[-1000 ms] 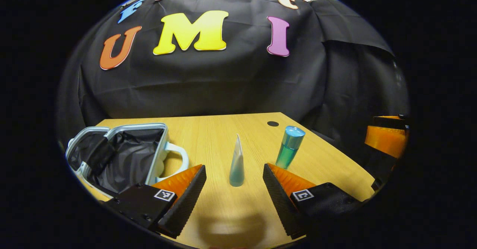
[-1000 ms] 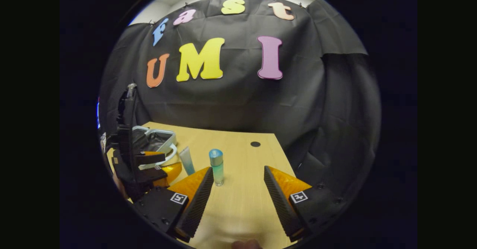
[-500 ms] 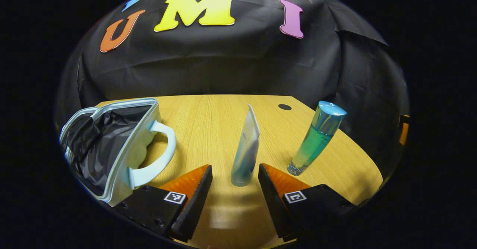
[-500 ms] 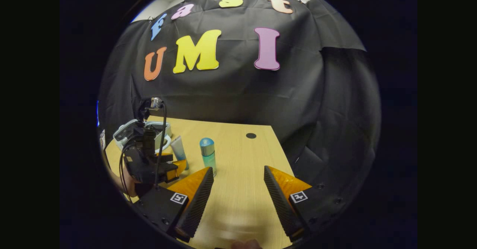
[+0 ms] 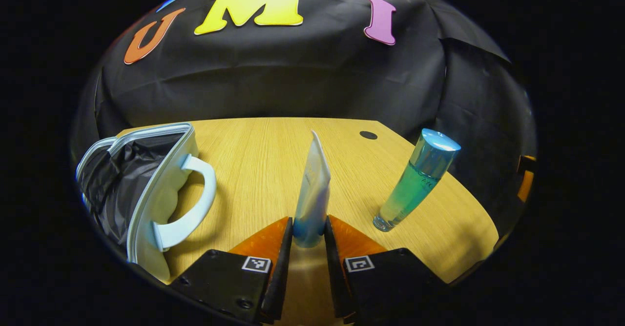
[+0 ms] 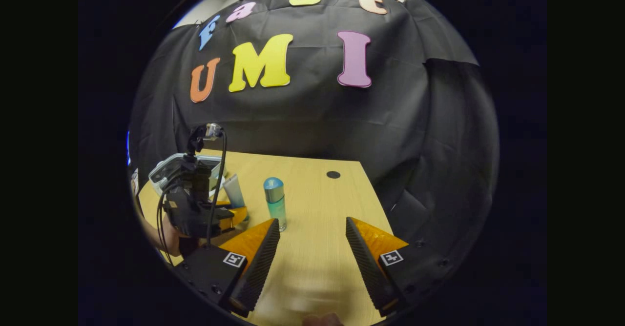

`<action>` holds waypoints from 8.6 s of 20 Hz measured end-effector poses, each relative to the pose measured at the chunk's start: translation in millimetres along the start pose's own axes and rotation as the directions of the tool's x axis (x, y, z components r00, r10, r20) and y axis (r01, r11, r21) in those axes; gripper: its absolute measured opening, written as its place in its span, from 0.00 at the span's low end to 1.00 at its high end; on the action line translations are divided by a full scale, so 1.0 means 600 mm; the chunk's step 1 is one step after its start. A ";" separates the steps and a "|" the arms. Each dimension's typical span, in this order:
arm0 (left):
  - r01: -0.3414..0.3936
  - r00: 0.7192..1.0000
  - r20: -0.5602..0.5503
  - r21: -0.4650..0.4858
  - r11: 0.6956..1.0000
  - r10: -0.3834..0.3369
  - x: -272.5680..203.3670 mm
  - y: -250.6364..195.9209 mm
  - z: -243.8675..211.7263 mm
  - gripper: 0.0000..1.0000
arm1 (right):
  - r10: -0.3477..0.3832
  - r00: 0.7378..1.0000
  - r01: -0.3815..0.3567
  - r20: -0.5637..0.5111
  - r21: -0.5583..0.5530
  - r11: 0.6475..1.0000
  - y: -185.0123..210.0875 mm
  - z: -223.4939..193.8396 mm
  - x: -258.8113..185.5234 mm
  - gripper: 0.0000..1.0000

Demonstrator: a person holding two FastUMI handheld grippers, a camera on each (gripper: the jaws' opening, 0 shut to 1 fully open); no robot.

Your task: First open the suitcase, pack the skin care products into it, and then close the suitcase.

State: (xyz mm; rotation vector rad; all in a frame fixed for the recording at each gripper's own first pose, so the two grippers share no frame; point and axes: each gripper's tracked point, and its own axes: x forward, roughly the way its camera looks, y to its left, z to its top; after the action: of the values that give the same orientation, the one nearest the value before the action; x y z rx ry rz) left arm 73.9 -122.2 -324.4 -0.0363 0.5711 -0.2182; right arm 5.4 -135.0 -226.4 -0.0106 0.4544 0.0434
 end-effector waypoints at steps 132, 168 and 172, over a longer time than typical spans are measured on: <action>-0.238 0.937 0.130 -0.440 0.866 0.323 -0.507 0.724 0.054 0.95 | 0.329 0.939 -0.315 -0.096 0.136 0.939 0.506 0.170 0.064 0.67; -0.272 0.905 0.251 -0.278 0.921 0.343 -0.410 0.844 0.322 0.07 | -0.002 0.972 -0.013 0.237 0.063 0.998 0.311 0.235 -0.195 0.82; -0.294 0.884 0.286 -0.275 0.915 0.370 -0.407 0.716 0.370 0.07 | -0.007 0.967 -0.014 0.255 0.079 0.997 0.285 0.247 -0.209 0.82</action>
State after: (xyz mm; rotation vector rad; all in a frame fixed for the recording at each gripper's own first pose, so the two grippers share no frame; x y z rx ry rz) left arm 77.6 343.6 -48.0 -0.1890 0.2524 0.1918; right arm -49.7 33.5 -38.3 0.0746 0.1983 0.0296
